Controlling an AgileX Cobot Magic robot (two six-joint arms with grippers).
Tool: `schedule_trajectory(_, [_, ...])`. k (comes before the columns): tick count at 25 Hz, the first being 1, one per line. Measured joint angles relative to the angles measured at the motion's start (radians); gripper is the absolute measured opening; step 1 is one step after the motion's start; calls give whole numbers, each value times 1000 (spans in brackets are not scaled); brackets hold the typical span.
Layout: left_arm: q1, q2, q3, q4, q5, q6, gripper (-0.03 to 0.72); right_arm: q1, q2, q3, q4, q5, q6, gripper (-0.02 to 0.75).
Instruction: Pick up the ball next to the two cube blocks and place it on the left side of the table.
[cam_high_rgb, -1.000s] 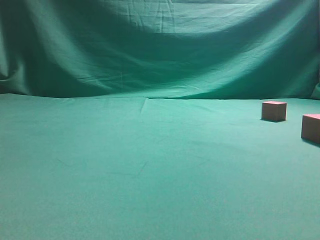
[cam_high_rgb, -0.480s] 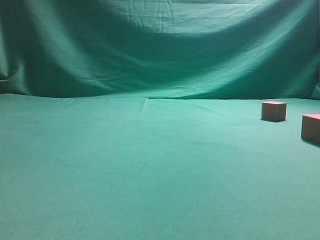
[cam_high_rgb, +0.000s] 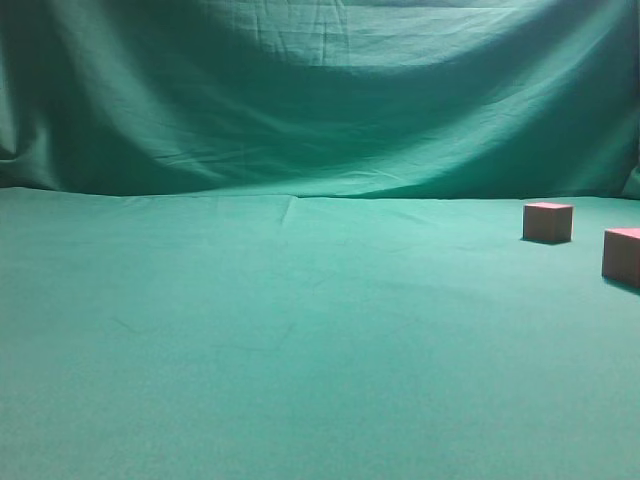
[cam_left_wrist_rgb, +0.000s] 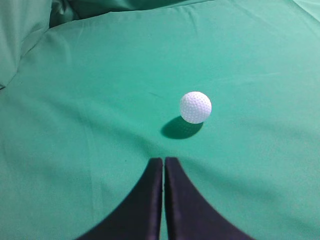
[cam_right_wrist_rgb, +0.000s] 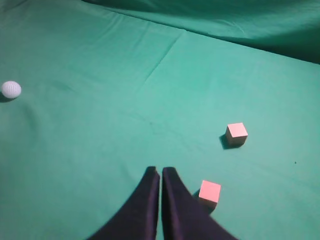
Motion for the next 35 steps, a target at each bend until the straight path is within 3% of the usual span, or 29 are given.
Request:
schedule_trajectory(7, [0, 0, 0, 0, 0, 0, 0, -26, -139, 238, -63, -234, -1, 0])
schedule_trajectory(10, [0, 0, 0, 0, 0, 0, 0, -116, -195, 352, -69, -369, -1, 0])
schedule_trajectory(15, [0, 0, 0, 0, 0, 0, 0, -335, -291, 529, -73, -538, -1, 0])
schedule_trajectory(19, [0, 0, 0, 0, 0, 0, 0, -465, -402, 665, -73, -567, 0, 0])
schedule_trajectory(22, [0, 0, 0, 0, 0, 0, 0, -517, -486, 752, -60, -571, 0, 0])
schedule_trajectory(26, [0, 0, 0, 0, 0, 0, 0, -537, -546, 827, -56, -567, 11, 0])
schedule_trajectory(35, [0, 0, 0, 0, 0, 0, 0, -537, -550, 828, -56, -475, 45, 0])
